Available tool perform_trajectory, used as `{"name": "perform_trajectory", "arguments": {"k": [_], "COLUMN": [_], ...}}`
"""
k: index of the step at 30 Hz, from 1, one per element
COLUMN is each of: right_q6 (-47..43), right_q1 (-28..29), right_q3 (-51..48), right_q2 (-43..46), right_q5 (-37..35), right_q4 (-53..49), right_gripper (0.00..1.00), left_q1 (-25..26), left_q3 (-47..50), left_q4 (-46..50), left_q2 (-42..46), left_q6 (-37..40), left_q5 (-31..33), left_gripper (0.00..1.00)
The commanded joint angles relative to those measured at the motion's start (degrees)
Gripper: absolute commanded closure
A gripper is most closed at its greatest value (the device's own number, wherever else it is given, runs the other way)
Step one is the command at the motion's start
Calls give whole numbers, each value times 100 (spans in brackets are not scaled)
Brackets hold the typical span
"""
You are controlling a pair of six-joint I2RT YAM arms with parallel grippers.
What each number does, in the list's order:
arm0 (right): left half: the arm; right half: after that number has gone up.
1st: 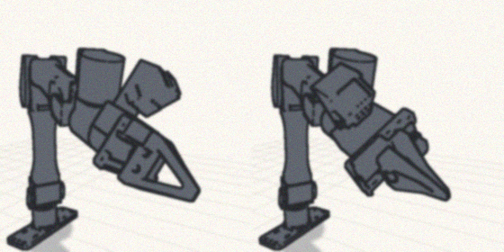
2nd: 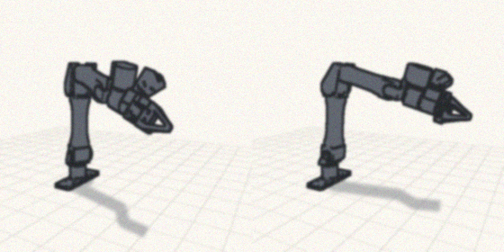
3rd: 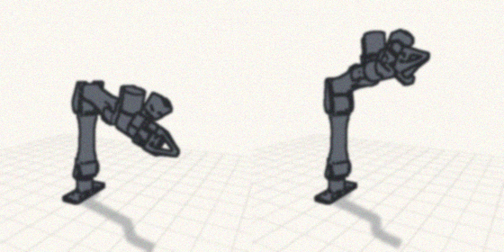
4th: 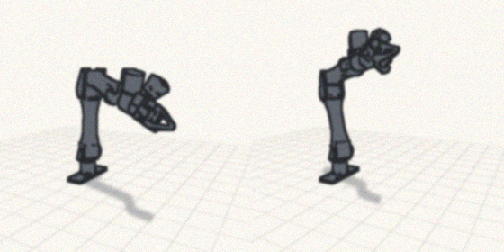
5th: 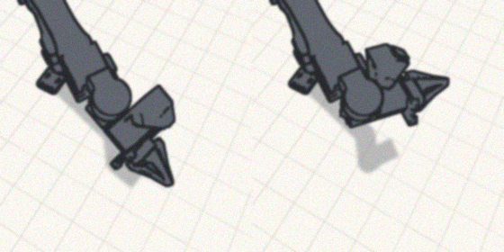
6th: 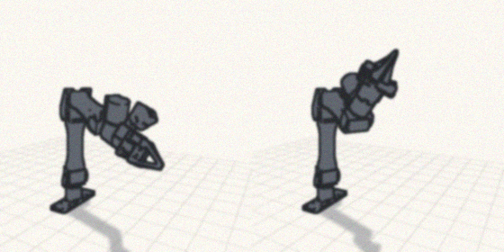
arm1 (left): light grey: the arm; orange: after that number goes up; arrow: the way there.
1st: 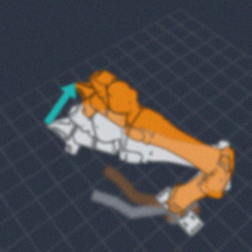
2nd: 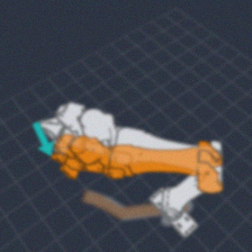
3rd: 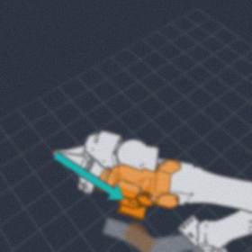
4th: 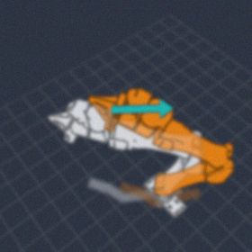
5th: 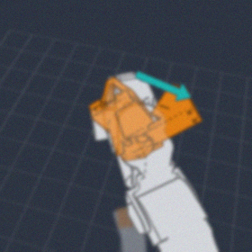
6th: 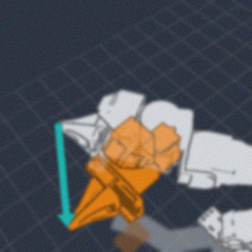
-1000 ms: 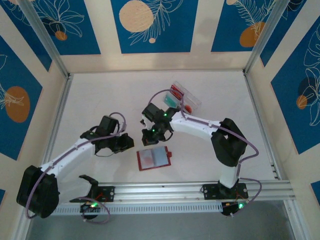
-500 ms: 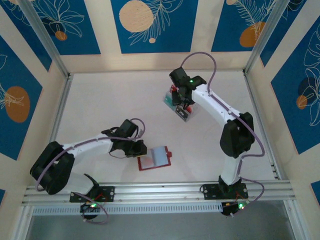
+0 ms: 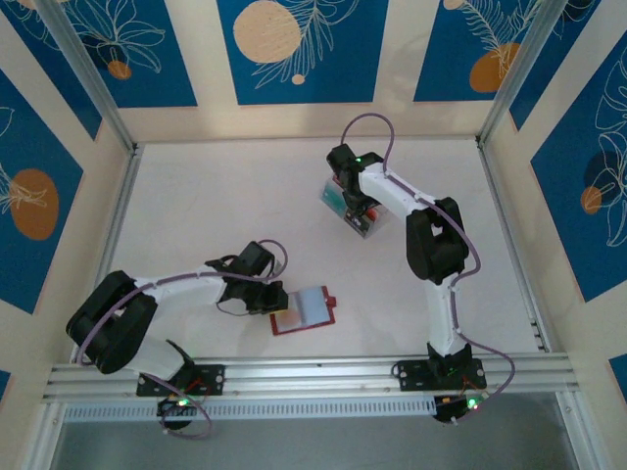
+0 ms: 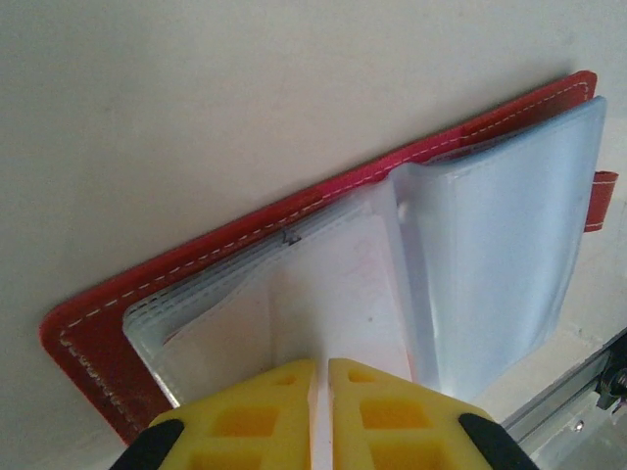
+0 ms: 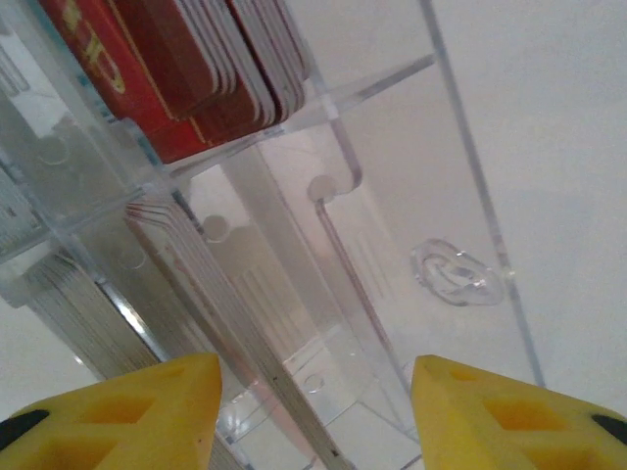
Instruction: Put the credit cards into the card holder
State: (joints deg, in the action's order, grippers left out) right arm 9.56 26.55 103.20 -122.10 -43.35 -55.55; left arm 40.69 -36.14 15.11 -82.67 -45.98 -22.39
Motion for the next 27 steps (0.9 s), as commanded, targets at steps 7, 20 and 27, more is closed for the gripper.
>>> {"name": "perform_trajectory", "arguments": {"k": [7,20,27], "right_q6": [-330,-534,-598], "right_q1": [-87,-164,-176], "right_q3": [306,512,579], "right_q2": [-300,-116,-119], "right_q5": [-549,-560,-500], "right_q4": [-62,-99,-148], "right_gripper": [55,74,82], "left_q1": [54,60,54], "left_q3": [106,126,115], "left_q4": [-48,-97,-120], "left_q2": [-38,-47,-73], "left_q6": [-103,-166,-172], "left_q5": [68,60,51], "left_gripper": [89,89,89]}}
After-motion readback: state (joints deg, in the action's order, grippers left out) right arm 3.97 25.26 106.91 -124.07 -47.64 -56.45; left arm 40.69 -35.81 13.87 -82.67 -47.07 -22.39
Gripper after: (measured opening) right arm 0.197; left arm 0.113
